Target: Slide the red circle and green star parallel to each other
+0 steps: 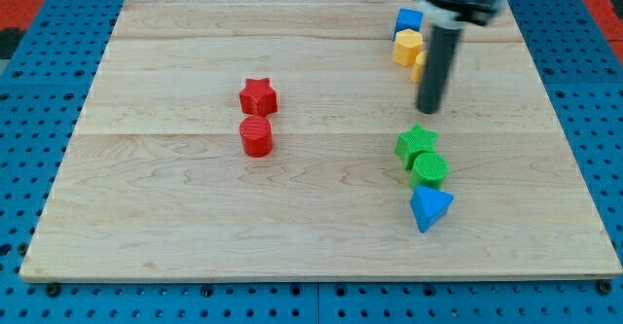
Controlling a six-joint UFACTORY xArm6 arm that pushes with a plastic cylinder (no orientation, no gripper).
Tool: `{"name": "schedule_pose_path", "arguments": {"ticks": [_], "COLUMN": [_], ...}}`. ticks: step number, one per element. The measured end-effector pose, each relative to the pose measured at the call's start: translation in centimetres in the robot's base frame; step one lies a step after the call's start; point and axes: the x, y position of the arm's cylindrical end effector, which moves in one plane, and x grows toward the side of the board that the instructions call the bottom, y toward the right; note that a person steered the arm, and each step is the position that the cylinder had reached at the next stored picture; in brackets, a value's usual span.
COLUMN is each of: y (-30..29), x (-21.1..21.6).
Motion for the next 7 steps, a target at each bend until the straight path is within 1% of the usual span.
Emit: {"name": "schedule_pose_path", "arguments": {"ticks": [1,2,3,4,5,6,7], "y": [4.2,4.5,1.7,-0.9,-2.8,-4.7,-7.2], "x": [5.3,8.3,9.1,9.4,8.2,4.9,3.4]}}
